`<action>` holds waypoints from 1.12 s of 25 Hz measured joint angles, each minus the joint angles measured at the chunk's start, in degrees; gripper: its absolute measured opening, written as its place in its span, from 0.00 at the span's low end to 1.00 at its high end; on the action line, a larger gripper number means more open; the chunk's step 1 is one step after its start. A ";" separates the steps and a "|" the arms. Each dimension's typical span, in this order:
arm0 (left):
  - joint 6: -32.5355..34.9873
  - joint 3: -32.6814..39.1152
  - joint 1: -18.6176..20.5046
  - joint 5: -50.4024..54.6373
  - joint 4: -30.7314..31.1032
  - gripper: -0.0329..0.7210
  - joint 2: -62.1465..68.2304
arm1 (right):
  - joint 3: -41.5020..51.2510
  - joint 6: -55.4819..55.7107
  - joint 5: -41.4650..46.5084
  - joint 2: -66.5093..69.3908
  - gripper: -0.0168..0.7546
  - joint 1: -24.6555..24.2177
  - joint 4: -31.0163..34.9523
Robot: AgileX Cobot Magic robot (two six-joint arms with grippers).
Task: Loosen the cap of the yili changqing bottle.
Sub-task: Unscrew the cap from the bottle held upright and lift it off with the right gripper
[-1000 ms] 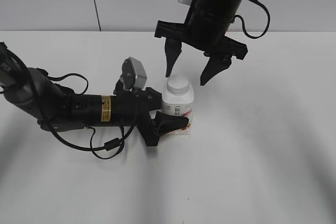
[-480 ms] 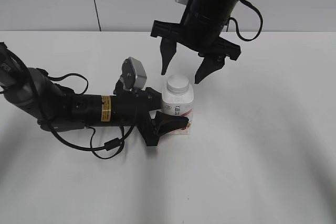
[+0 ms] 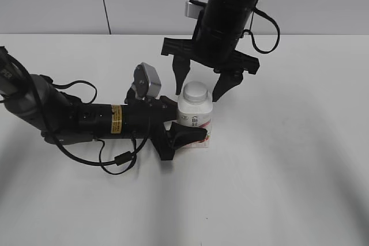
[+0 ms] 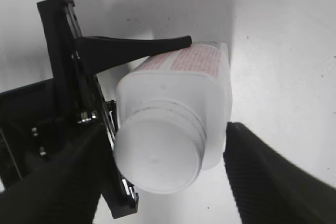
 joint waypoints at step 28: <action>0.00 0.00 0.00 0.00 -0.02 0.61 0.00 | -1.31 -1.96 2.09 0.30 0.54 0.98 -1.44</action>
